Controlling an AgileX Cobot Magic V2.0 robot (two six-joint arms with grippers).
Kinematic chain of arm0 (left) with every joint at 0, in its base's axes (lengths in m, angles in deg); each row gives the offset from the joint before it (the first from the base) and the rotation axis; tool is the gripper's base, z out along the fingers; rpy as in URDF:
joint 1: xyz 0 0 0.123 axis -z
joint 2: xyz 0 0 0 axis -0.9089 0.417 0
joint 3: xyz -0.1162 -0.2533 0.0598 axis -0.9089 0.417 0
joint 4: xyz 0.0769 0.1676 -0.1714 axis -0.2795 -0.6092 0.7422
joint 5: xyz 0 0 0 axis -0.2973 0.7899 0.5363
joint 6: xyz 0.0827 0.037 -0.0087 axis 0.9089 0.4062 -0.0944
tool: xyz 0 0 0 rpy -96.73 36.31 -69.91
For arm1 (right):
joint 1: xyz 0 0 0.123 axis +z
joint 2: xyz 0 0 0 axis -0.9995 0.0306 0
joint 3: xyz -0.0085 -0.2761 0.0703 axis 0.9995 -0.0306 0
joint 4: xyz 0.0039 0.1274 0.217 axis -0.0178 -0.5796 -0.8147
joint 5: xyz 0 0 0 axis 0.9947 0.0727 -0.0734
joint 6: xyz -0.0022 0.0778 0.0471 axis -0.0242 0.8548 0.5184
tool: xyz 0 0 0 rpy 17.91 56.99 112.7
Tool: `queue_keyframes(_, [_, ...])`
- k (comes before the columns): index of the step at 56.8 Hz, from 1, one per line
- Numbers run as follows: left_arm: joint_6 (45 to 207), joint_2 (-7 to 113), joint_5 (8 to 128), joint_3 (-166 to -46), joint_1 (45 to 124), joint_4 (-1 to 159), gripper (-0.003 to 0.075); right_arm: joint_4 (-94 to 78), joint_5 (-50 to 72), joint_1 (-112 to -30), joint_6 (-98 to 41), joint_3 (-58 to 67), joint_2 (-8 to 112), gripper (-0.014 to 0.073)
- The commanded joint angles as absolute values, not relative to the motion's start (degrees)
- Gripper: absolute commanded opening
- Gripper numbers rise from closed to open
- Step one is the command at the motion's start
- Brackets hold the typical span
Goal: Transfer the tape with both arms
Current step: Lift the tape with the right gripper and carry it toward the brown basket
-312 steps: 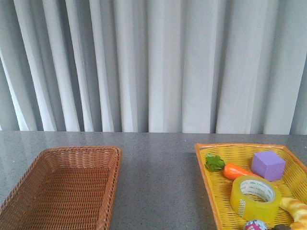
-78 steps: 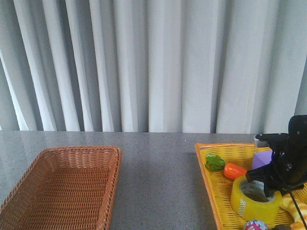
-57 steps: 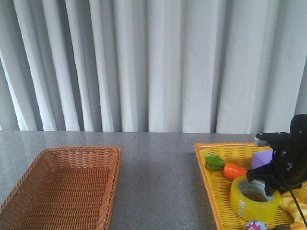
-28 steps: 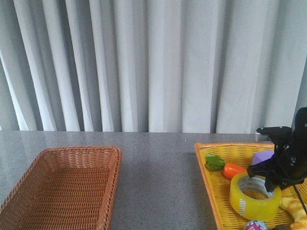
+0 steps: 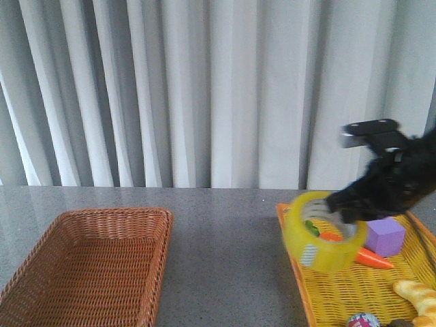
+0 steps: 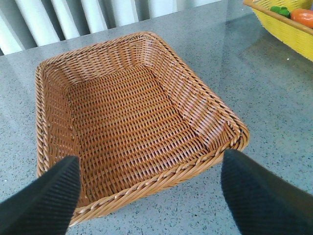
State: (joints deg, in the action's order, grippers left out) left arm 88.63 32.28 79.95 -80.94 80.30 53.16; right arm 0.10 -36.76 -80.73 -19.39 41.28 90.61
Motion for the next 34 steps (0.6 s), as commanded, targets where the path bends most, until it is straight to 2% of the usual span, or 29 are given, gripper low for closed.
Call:
queue_keyframes(1, [88.4, 32.5, 75.9, -82.9, 80.7, 54.0, 0.0576, 0.4, -32.3, -74.8, -19.9, 46.2, 89.9, 0.0184])
queue_keyframes(16, [88.4, 32.5, 75.9, -82.9, 80.7, 54.0, 0.0576, 9.5, -33.8, -62.2, -17.2, 57.6, 100.8, 0.0184])
queue_keyframes(34, [88.4, 32.5, 75.9, -82.9, 80.7, 54.0, 0.0576, 10.0, -34.0, -61.7, -16.2, 59.2, 108.9, 0.0188])
